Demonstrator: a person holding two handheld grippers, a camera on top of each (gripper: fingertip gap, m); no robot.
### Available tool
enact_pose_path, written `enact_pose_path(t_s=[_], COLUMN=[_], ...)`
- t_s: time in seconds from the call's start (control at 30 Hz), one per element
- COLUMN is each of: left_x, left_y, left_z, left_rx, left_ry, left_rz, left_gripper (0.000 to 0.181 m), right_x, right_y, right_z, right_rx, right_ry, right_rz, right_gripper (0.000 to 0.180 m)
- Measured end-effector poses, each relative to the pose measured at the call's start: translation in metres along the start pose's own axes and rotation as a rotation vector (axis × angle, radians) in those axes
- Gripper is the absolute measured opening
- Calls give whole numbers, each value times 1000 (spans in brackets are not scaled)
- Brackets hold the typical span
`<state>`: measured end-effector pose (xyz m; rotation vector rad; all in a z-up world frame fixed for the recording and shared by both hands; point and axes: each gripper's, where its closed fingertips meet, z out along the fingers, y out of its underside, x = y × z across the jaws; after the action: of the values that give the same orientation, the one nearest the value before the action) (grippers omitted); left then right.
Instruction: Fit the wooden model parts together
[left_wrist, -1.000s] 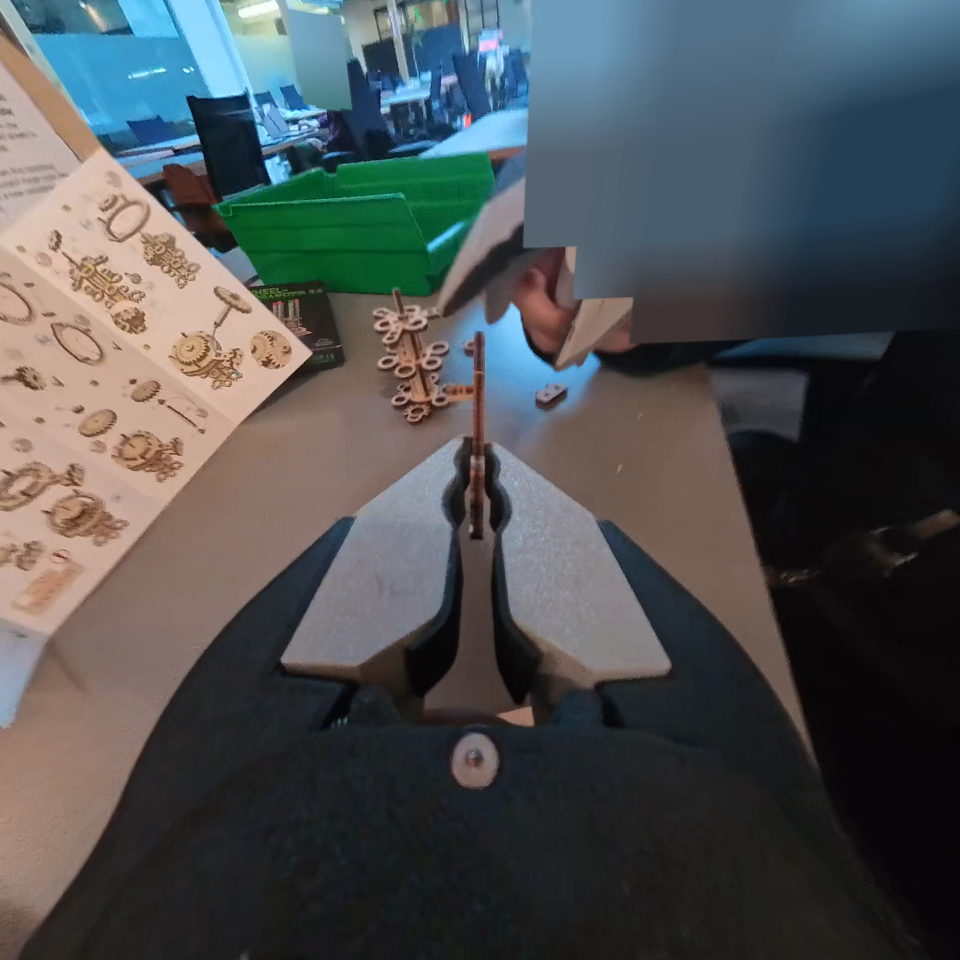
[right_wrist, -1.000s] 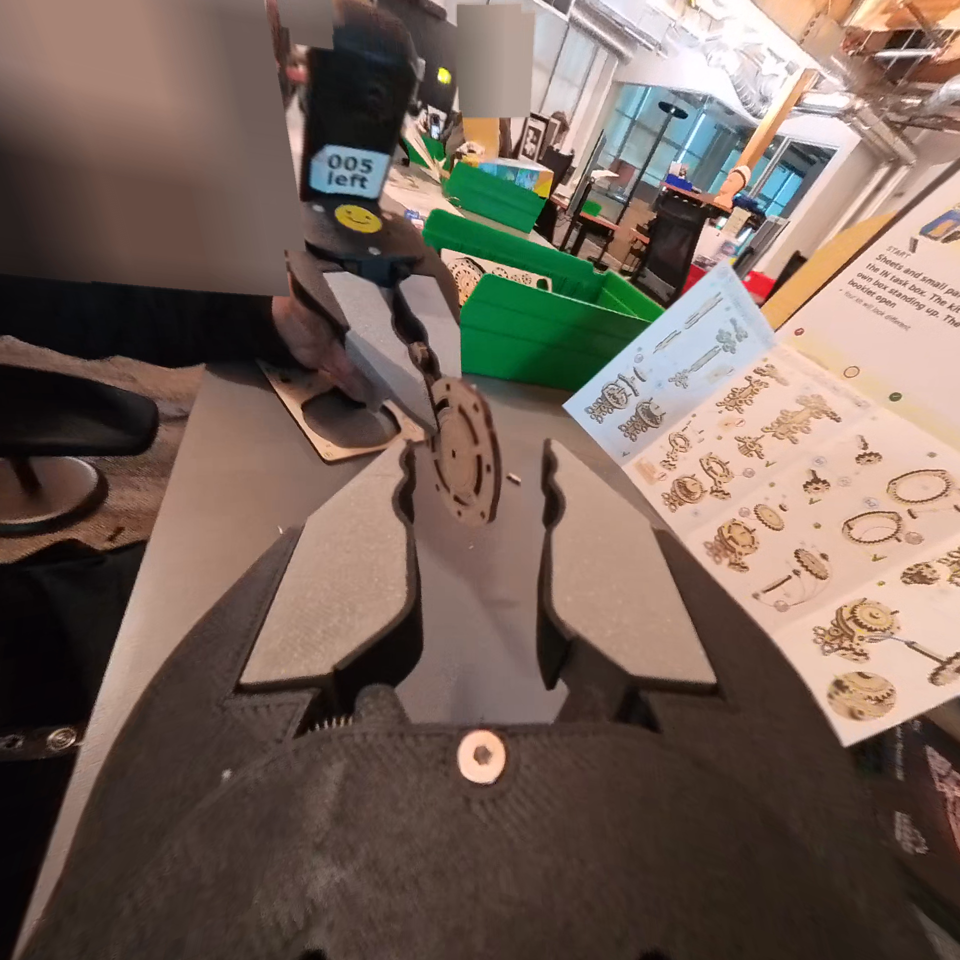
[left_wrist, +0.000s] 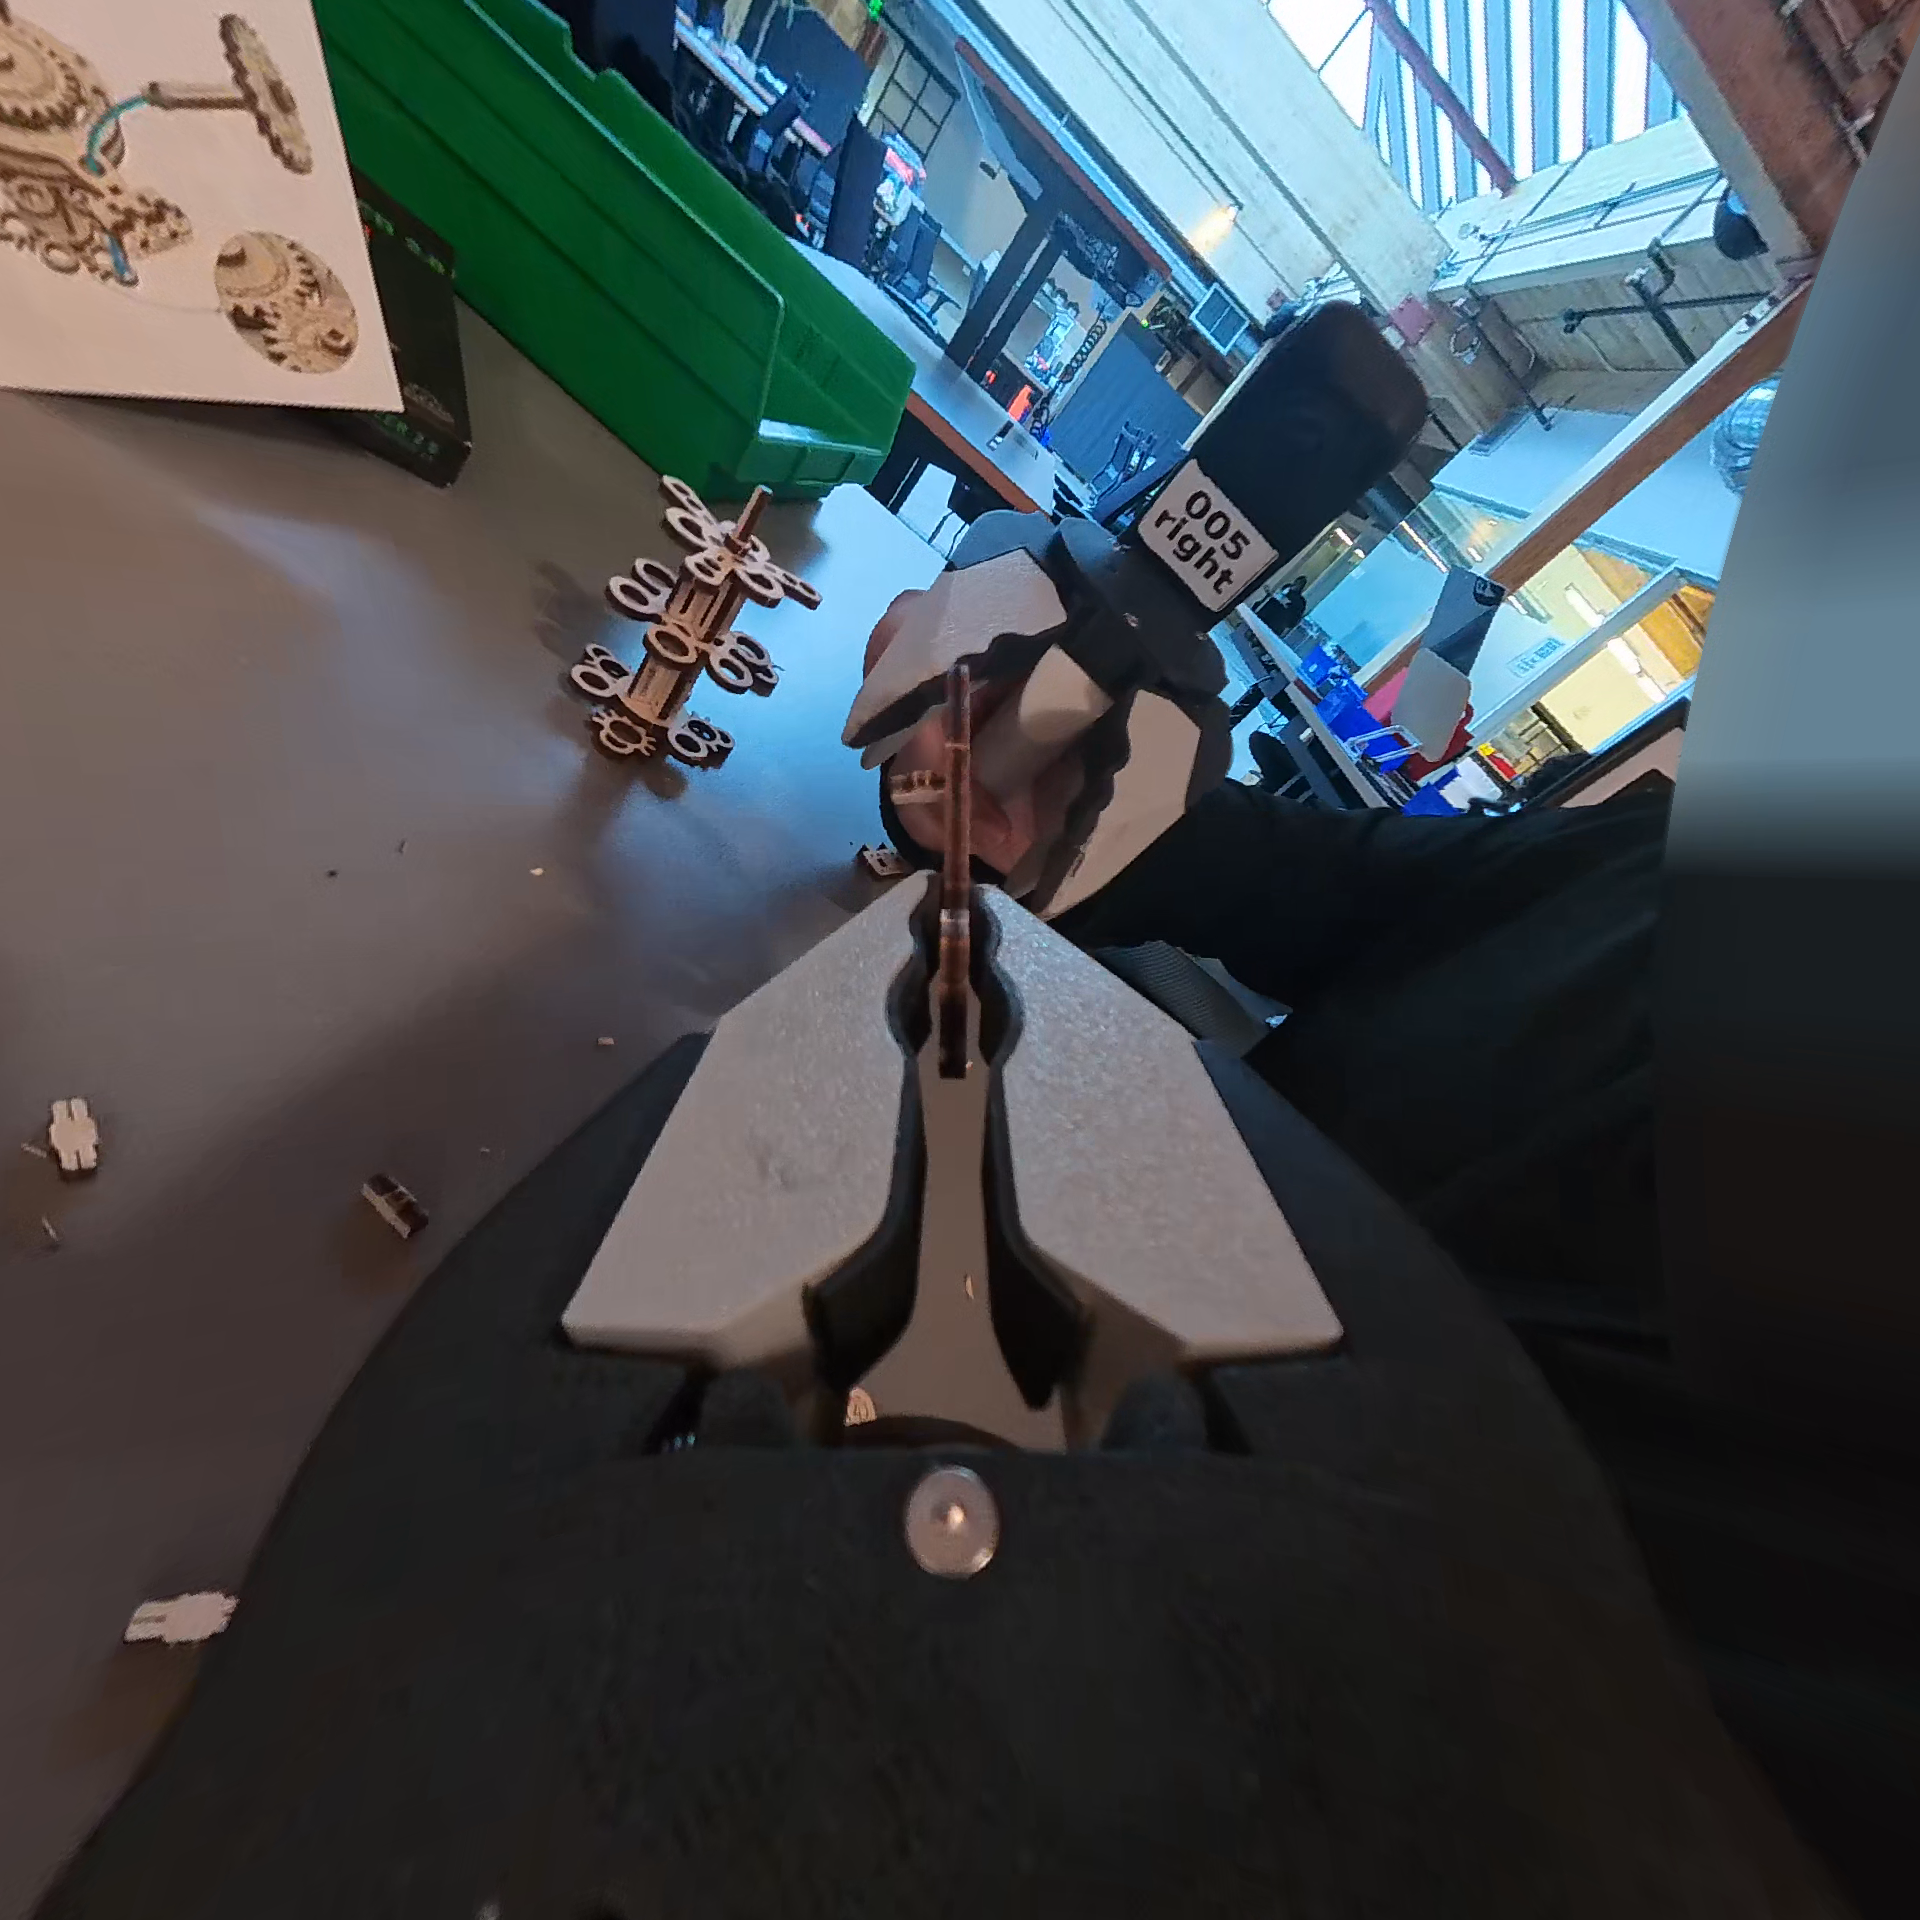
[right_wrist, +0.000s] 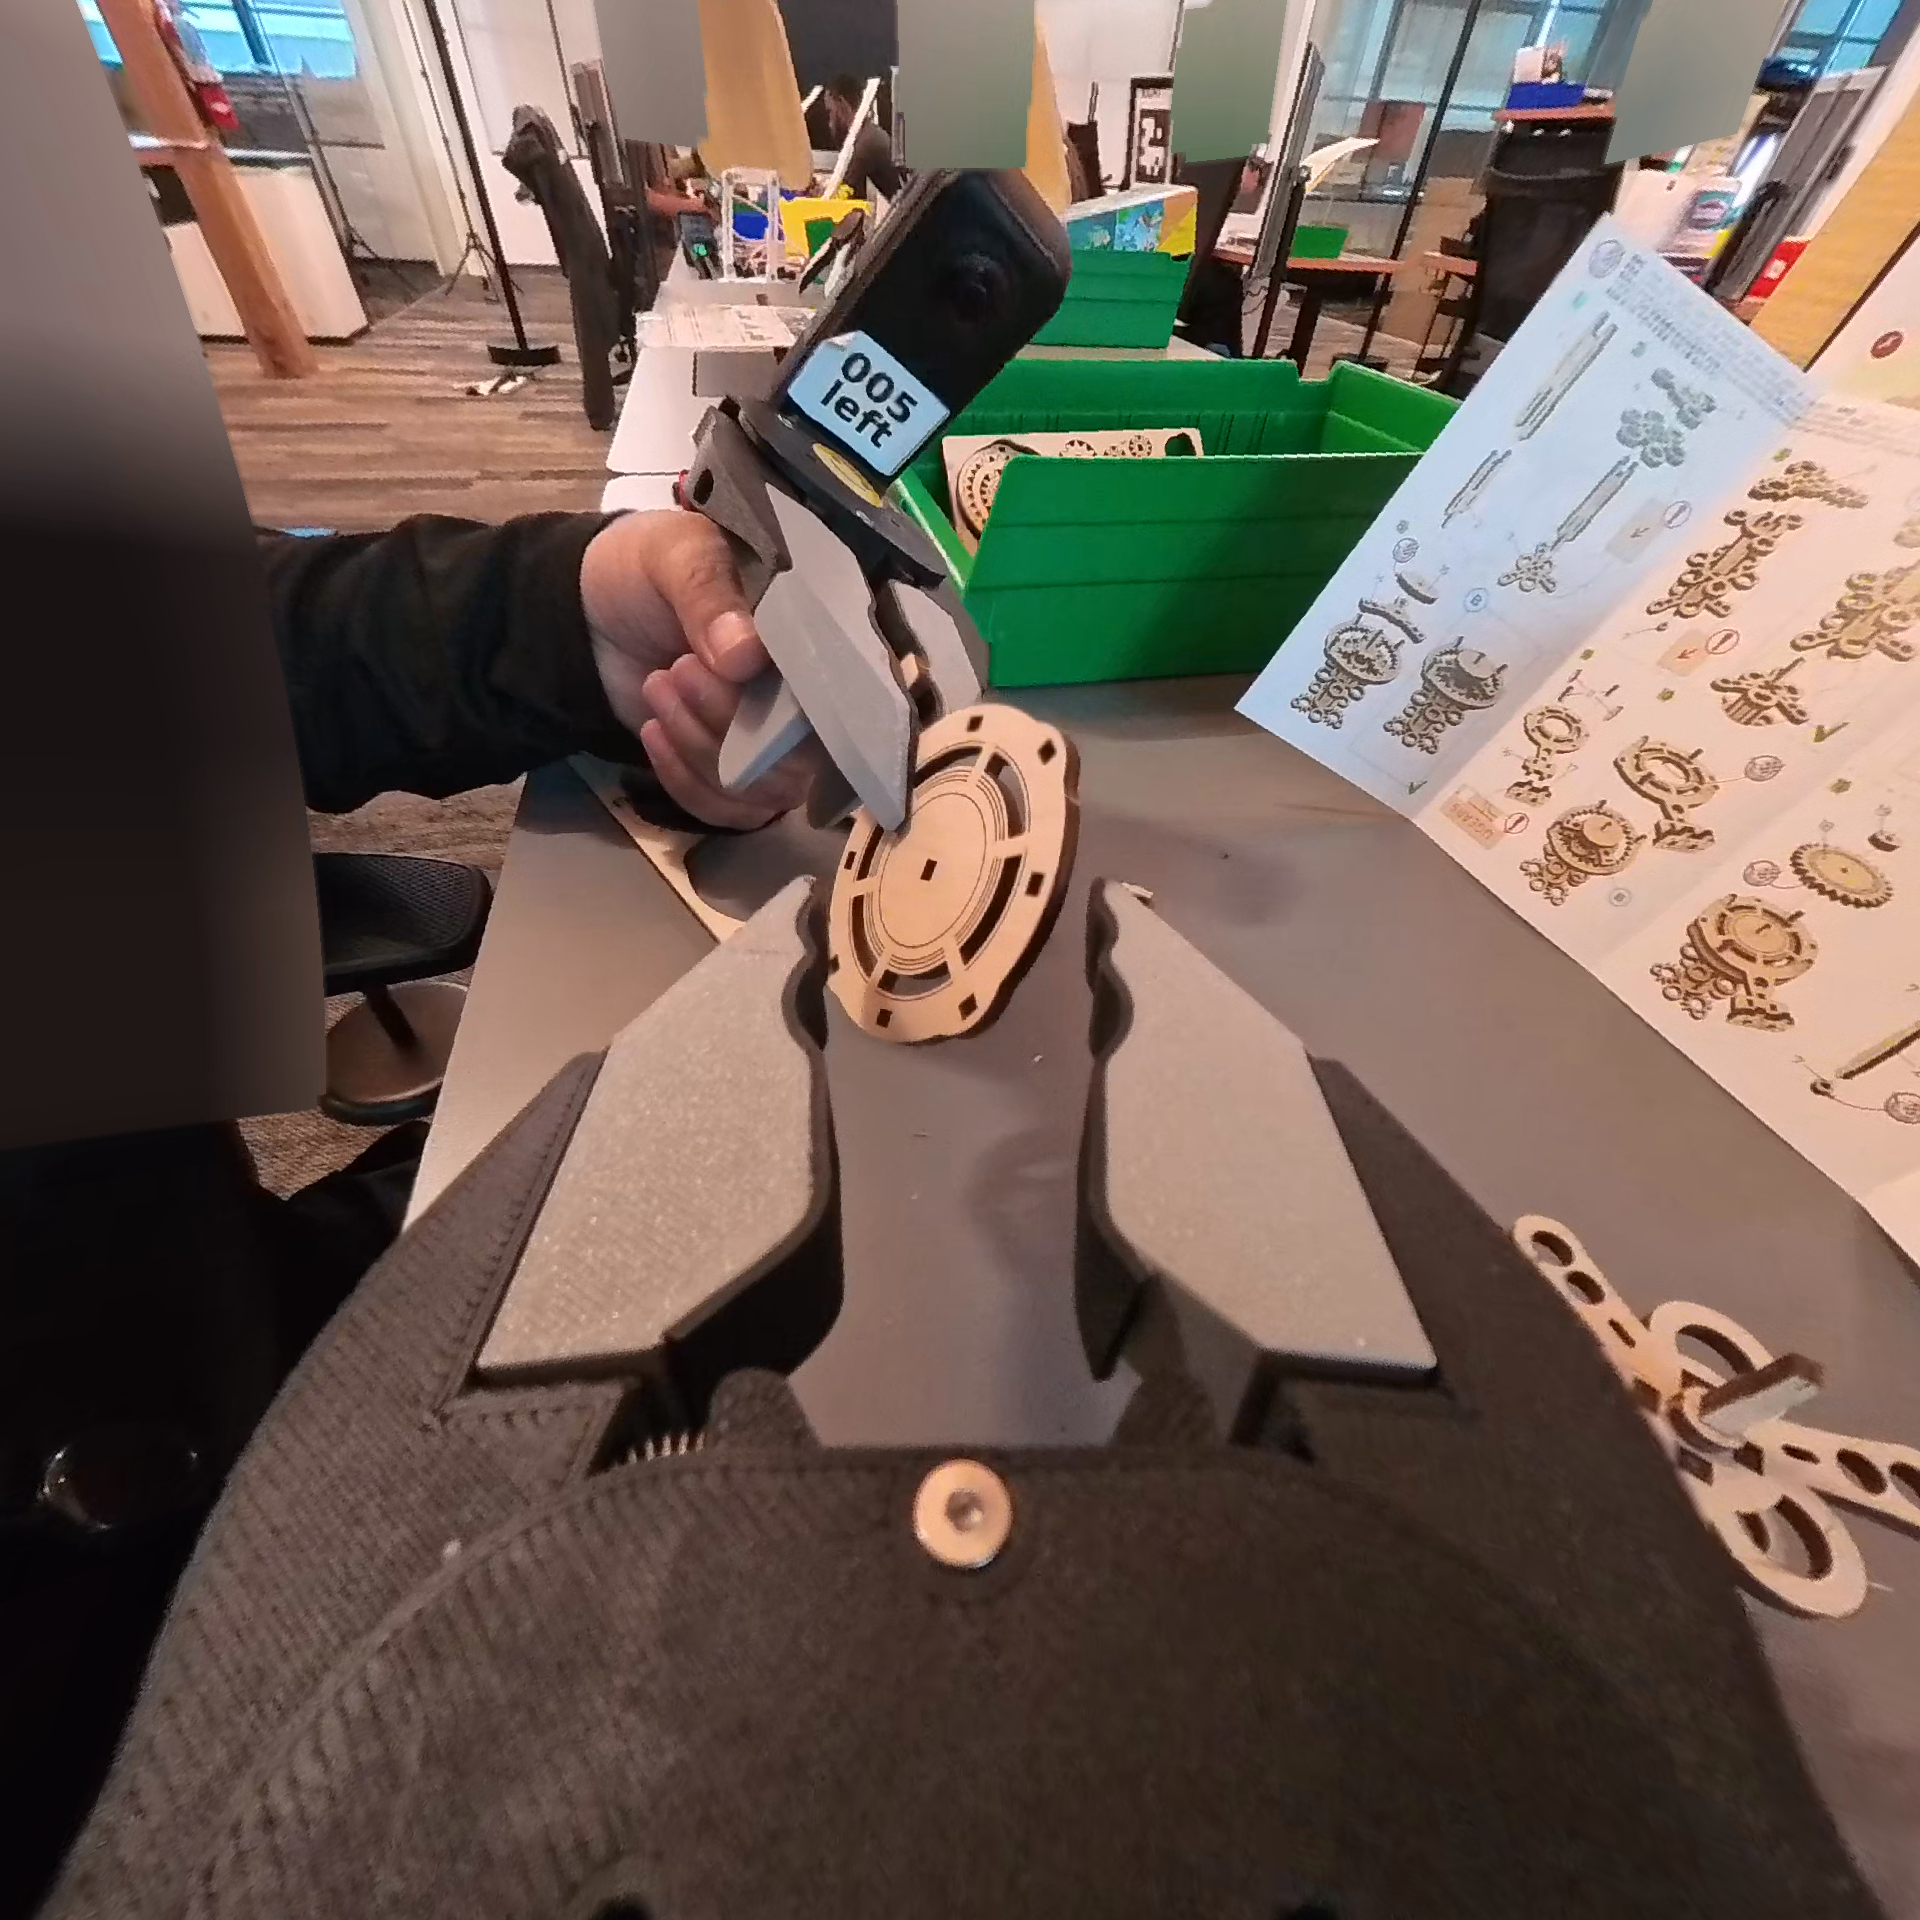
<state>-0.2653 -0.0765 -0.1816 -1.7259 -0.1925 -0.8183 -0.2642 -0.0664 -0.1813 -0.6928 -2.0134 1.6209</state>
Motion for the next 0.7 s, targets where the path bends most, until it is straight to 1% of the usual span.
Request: enact_pose_path(t_s=[0.13, 0.3, 0.37, 0.43, 0.5, 0.53, 0.6, 0.63, 0.7], left_x=[6, 7, 10, 9, 4, -2, -16, -24, -43], left_y=[-1, 0, -2, -1, 1, 3, 11, 15, 23], left_z=[2, 4, 3, 3, 1, 0, -3, -5, -10], left_rx=[6, 3, 17, 7, -32, -69, -191, -268, -462], left_ry=[39, 52, 52, -3, -115, -204, -398, -499, -699], left_rz=[-53, -58, -4, 113, 304, 443, 794, 999, 1410], left_gripper=[0, 0, 1, 1, 0, 0, 0, 0, 0], right_x=[-1, -3, -3, -5, -6, -6, -5, -5, -5], right_y=[1, 1, 0, -3, -7, -9, -15, -17, -19], right_z=[1, 1, 0, -2, -6, -8, -13, -15, -17], right_rx=[-7, -4, 7, 23, 48, 61, 92, 105, 114], right_ry=[-8, -21, -35, -59, -80, -82, -94, -101, -106], right_rz=[5, 17, 33, 47, 57, 60, 68, 73, 73], right_gripper=[47, 48, 50, 52, 53, 53, 51, 49, 43])
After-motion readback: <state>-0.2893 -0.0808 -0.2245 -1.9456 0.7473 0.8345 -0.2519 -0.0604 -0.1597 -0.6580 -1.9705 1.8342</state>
